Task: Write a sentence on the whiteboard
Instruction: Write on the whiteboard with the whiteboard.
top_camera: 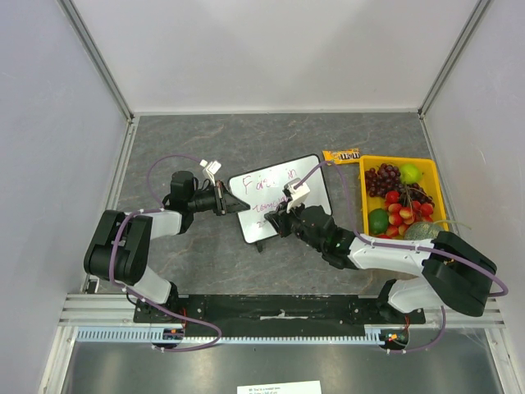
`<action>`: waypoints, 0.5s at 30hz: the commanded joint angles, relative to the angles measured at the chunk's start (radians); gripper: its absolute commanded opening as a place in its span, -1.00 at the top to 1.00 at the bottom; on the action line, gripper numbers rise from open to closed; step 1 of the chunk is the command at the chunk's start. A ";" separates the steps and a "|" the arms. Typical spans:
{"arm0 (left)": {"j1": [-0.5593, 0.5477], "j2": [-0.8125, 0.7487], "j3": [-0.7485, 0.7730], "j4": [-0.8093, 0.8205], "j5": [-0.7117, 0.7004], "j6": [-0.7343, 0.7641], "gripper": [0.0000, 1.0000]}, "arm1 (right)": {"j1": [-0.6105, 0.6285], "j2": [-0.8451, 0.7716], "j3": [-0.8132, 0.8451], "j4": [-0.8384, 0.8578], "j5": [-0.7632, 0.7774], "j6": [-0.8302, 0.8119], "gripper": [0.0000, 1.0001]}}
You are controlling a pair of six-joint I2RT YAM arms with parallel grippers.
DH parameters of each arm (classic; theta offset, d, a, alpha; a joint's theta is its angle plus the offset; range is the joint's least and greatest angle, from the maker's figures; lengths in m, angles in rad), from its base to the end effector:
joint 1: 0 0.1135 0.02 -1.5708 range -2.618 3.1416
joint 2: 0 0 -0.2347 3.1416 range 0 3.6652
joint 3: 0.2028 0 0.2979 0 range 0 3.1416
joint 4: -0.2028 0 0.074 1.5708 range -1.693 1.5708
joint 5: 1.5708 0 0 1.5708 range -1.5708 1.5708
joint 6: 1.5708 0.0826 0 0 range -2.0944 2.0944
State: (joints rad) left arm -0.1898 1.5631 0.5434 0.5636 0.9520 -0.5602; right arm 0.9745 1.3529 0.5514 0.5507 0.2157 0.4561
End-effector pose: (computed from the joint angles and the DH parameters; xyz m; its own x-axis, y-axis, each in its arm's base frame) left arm 0.3129 -0.1286 0.0773 -0.8062 -0.1590 -0.5699 0.4713 0.4098 -0.7810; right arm 0.2197 0.2922 0.1364 -0.4298 0.1328 -0.8931 -0.5597 0.7370 0.3790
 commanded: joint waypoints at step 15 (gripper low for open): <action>0.023 0.046 -0.010 -0.111 -0.185 0.095 0.96 | -0.002 0.006 0.065 -0.078 0.080 -0.031 1.00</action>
State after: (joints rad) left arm -0.1890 1.5646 0.5438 0.5636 0.9527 -0.5602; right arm 0.9752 1.3529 0.5972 0.5056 0.2848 0.4519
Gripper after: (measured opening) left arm 0.074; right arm 0.155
